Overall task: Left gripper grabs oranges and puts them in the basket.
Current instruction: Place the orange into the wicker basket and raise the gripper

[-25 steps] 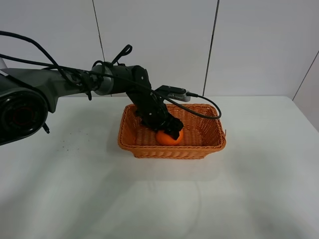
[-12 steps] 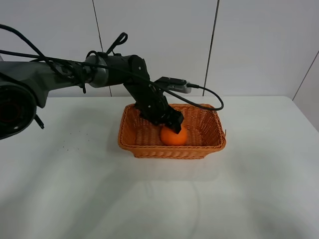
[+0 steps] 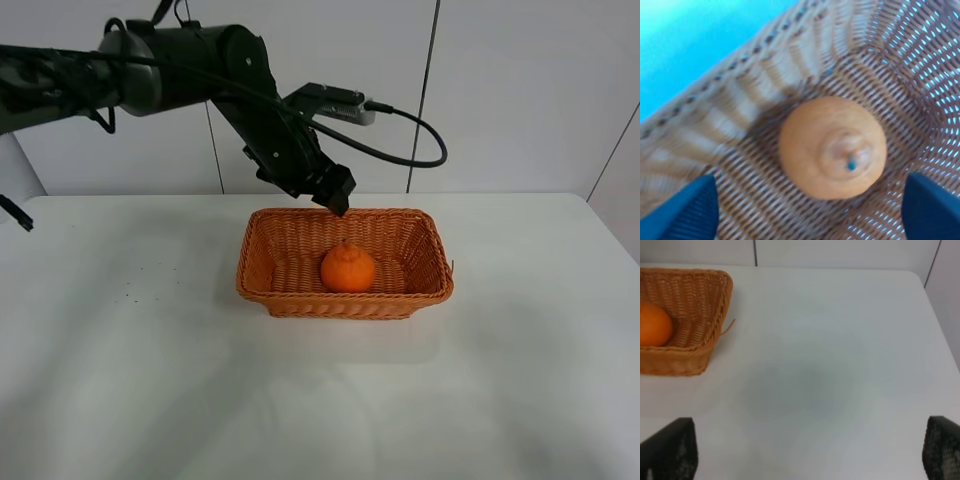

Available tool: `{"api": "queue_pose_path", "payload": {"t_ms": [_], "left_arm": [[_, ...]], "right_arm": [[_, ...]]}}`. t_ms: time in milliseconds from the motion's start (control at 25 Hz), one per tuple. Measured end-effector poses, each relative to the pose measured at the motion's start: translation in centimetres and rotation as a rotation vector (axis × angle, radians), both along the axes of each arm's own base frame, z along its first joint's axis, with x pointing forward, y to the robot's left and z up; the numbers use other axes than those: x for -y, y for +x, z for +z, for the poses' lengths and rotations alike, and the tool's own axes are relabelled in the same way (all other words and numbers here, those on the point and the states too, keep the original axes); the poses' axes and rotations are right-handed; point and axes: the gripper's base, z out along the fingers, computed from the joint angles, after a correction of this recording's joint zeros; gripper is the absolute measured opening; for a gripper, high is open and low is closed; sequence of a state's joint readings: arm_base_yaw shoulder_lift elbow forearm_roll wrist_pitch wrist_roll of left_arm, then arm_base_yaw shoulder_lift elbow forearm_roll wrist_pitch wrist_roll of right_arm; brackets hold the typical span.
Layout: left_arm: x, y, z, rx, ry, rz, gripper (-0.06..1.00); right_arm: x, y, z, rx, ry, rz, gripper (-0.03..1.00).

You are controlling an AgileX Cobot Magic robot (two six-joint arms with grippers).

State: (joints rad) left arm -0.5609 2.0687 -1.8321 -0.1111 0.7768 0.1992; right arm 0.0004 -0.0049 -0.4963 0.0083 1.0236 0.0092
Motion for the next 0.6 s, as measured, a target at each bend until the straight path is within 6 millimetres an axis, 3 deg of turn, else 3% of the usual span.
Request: {"api": "queue_pose_path", "payload": {"t_ms": [400, 600], "left_arm": [[-3.5, -2.2, 7.4, 0.126, 0.043, 0.041, 0.85], [-7.7, -1.4, 8.7, 0.121, 0.088, 0.141, 0.85]], "right_arm": [[0.0, 0.0, 0.0, 0.0, 0.0, 0.0, 0.69], [0.0, 0.0, 0.0, 0.0, 0.0, 0.0, 0.69]]}}
